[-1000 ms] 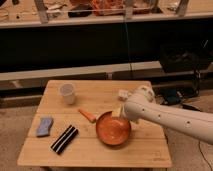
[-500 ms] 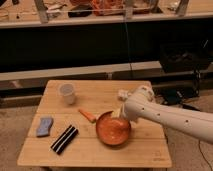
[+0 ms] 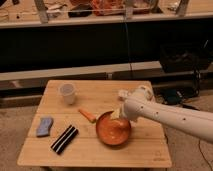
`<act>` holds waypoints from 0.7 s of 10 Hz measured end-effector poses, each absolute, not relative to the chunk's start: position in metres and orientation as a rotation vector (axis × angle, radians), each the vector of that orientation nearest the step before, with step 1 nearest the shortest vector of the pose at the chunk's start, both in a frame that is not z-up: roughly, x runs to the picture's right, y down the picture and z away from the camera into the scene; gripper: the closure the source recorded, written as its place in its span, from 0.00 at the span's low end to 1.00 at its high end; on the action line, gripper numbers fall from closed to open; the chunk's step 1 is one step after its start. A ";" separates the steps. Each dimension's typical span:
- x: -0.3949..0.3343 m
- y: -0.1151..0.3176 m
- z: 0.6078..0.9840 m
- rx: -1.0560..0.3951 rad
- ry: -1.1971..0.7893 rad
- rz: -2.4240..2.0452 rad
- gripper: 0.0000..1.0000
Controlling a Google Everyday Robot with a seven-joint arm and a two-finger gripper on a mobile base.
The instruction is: Pick up the ceramic bowl
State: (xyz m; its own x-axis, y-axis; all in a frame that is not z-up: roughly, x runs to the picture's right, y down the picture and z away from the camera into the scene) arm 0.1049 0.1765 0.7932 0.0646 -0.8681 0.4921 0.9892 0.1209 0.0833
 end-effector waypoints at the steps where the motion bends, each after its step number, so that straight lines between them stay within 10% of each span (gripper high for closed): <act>1: 0.105 0.177 0.794 -0.308 -0.487 -1.443 0.20; 7: 0.105 0.182 0.802 -0.306 -0.524 -1.517 0.20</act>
State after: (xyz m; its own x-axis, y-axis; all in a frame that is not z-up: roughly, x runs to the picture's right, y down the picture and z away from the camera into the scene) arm 0.1046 0.1816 0.8024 -0.0262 -0.8628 0.5049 0.9904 0.0460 0.1300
